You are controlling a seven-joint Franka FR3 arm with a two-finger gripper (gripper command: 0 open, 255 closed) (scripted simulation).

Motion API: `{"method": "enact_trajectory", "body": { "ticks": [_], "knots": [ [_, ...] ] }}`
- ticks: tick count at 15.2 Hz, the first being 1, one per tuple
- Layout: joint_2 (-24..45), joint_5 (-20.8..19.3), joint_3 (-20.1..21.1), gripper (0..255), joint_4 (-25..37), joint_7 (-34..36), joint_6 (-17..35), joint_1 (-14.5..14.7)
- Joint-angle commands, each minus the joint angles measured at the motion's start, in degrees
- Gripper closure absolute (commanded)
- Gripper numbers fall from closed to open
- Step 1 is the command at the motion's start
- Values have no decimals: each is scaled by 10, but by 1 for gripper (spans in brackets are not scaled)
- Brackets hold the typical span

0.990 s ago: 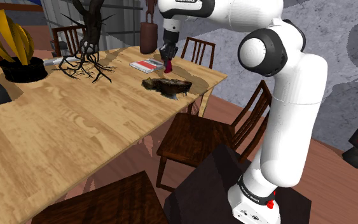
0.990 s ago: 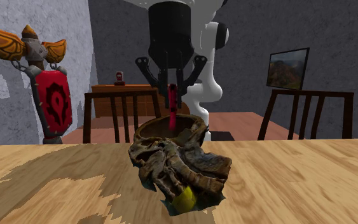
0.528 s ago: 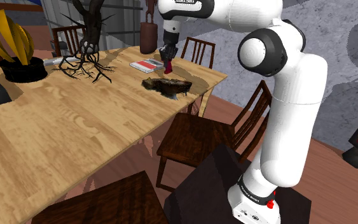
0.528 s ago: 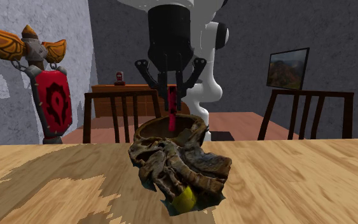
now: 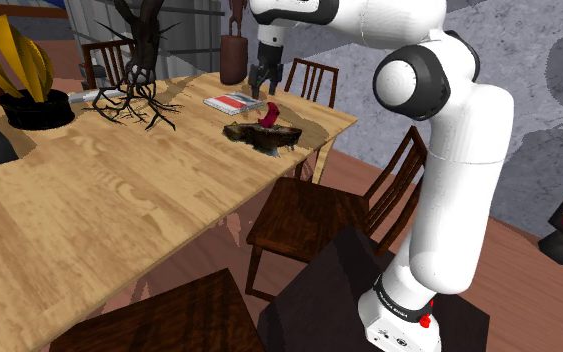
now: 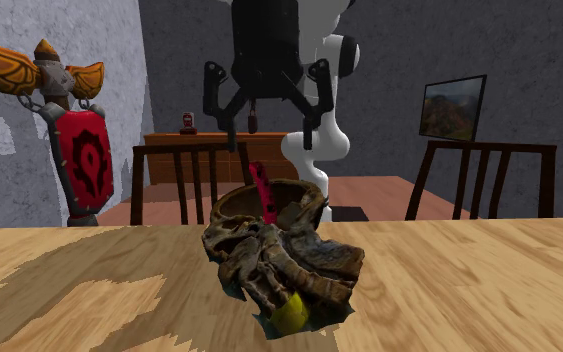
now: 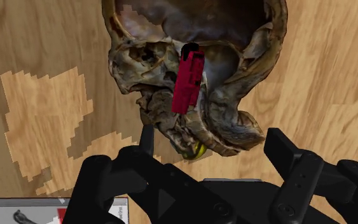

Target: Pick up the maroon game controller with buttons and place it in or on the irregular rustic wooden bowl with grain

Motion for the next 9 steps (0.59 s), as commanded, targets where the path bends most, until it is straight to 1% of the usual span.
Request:
{"method": "enact_trajectory", "body": {
  "ticks": [1, 2, 9],
  "knots": [
    [12, 4, -1, 0, 53, 0, -42, -6],
    [18, 6, -1, 0, 77, 0, -61, -9],
    [18, 6, -1, 0, 77, 0, -61, -10]
  ]
}}
